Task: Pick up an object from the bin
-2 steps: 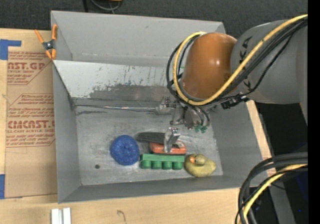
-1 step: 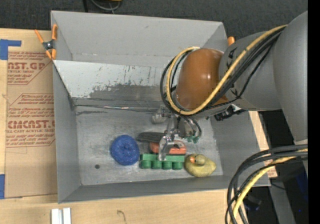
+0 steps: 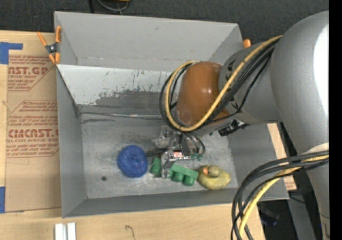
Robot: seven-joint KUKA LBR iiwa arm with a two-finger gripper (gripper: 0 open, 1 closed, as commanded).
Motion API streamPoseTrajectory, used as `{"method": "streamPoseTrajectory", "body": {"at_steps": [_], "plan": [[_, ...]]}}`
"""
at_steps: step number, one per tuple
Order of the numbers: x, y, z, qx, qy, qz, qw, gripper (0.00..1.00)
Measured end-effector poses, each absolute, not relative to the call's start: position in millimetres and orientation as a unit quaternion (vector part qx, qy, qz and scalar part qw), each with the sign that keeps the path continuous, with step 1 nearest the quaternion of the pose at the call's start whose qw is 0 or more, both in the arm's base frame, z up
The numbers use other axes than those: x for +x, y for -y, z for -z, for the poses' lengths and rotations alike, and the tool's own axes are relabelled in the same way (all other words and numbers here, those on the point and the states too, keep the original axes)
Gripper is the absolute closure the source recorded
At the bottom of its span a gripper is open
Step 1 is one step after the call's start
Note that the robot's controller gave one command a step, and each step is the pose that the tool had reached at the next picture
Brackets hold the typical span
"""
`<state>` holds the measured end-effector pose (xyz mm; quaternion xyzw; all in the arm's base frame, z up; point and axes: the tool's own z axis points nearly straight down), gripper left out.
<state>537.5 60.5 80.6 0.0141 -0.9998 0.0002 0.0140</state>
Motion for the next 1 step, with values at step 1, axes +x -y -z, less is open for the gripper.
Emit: {"method": "streamPoseTrajectory", "body": {"at_steps": [1], "plan": [[538.9,-61.4,-80.6,0.014,1.000,0.001,0.010,1.00]]}}
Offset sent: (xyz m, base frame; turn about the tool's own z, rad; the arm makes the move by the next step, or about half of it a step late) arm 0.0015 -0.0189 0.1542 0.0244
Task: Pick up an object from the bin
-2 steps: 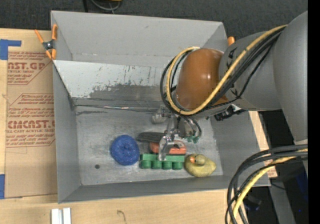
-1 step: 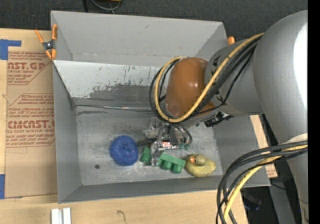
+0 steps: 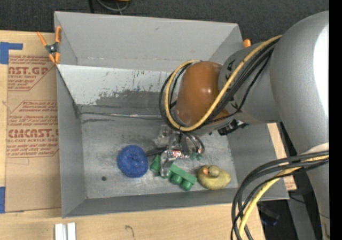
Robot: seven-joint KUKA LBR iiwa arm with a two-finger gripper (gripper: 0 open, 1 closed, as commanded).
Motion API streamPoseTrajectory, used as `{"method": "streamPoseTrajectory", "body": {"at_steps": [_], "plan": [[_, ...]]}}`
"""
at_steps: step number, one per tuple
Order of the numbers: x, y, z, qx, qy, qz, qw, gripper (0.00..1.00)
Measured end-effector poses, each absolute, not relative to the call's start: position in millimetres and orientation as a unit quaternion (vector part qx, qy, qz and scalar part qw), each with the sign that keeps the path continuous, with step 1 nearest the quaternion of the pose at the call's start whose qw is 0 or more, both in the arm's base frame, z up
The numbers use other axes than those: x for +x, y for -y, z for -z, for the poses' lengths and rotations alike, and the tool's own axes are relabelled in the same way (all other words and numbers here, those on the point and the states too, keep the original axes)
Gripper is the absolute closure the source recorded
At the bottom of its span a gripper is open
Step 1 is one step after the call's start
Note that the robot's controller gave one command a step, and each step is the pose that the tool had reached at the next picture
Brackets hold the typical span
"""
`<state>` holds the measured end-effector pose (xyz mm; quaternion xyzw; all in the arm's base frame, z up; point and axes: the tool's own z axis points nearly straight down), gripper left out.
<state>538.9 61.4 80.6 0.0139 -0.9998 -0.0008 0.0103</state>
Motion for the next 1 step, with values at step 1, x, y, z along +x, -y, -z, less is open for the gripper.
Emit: {"method": "streamPoseTrajectory", "body": {"at_steps": [1], "plan": [[540.9,-42.4,-237.2,0.002,1.000,0.000,-0.004,1.00]]}}
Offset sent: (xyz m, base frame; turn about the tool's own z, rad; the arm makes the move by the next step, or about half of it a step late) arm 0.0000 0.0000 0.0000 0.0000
